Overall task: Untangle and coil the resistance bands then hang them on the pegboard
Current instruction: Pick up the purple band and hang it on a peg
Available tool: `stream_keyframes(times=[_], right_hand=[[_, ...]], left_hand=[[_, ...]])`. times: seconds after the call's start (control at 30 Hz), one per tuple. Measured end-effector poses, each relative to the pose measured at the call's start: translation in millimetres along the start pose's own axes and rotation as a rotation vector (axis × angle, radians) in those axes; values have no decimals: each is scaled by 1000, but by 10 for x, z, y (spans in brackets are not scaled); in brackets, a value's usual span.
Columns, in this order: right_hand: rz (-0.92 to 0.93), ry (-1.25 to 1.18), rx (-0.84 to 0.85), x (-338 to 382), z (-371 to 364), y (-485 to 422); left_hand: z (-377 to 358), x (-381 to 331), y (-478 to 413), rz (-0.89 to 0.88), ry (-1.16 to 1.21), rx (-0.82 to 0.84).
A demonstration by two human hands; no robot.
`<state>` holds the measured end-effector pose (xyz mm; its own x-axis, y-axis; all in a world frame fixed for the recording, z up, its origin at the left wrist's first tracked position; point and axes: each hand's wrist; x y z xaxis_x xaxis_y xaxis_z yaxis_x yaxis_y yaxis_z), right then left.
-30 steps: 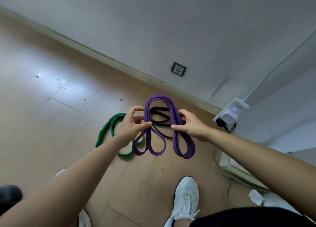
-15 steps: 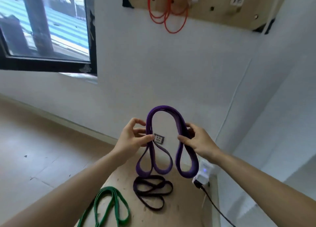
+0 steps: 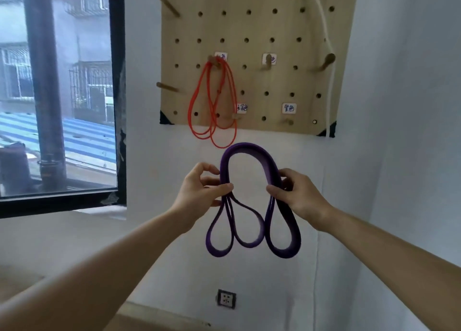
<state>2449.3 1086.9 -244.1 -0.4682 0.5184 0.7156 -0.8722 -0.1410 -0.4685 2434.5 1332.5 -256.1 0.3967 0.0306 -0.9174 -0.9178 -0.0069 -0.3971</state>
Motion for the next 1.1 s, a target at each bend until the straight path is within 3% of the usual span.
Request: stream_keyframes(times=[0.37, 0.57, 0.7, 1.1], right_hand=[[119, -37, -178, 304, 164, -795], [185, -193, -307, 632, 395, -1276], [246, -124, -431, 732, 544, -1504], [166, -38, -609, 19, 609, -1373]], left_hand=[[-99, -563, -902, -172, -43, -101], [-329, -1105, -1411, -283, 16, -109], [-503, -1335, -1668, -347, -9, -110], [-1110, -874, -1836, -268, -96, 9]])
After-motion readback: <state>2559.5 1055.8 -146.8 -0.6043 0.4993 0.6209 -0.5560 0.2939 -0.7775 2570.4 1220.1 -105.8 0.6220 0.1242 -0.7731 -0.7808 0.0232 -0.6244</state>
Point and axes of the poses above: each hand's wrist, its own y-axis away from the middle knuckle, its own z-axis out of the back of the hand, x = y × z, and after that the axes turned 2 degrees about y, right-handed
